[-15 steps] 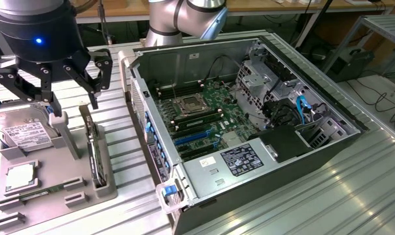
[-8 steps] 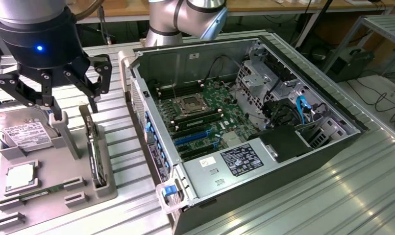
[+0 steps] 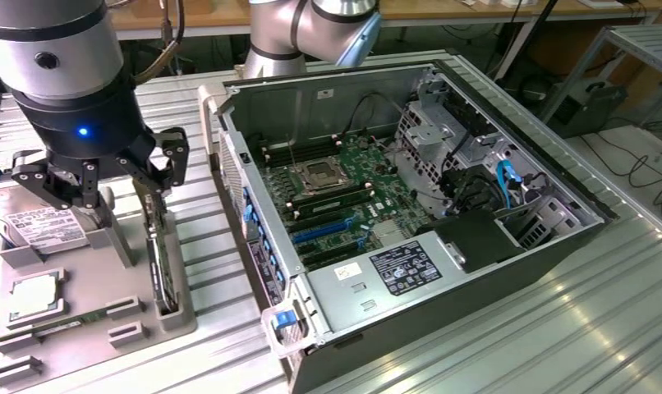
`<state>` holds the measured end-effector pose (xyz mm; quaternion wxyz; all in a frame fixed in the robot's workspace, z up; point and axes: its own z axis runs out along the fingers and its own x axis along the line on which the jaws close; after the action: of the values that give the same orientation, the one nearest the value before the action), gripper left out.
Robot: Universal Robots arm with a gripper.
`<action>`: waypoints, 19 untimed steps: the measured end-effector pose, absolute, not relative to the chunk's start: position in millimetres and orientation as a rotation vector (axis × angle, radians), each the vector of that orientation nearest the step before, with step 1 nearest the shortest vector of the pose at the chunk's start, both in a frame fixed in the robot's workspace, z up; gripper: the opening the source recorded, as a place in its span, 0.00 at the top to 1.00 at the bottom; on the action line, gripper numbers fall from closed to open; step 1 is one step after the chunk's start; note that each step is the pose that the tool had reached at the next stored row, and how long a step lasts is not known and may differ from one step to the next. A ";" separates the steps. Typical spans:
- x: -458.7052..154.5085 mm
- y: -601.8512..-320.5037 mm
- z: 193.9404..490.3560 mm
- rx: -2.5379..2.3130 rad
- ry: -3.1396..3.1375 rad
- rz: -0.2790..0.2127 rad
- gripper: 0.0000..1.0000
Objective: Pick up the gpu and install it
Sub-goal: 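Pick up the gpu and move the gpu toward the slot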
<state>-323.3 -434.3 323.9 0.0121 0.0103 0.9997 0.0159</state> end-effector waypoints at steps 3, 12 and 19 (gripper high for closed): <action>-323.3 -434.3 314.8 0.032 3.117 0.050 0.40; -323.4 -439.4 294.2 0.032 3.117 0.050 0.40; -323.4 -441.8 291.3 0.032 3.117 0.050 0.40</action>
<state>-323.4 -441.8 291.3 0.0120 0.0103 0.9997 0.0159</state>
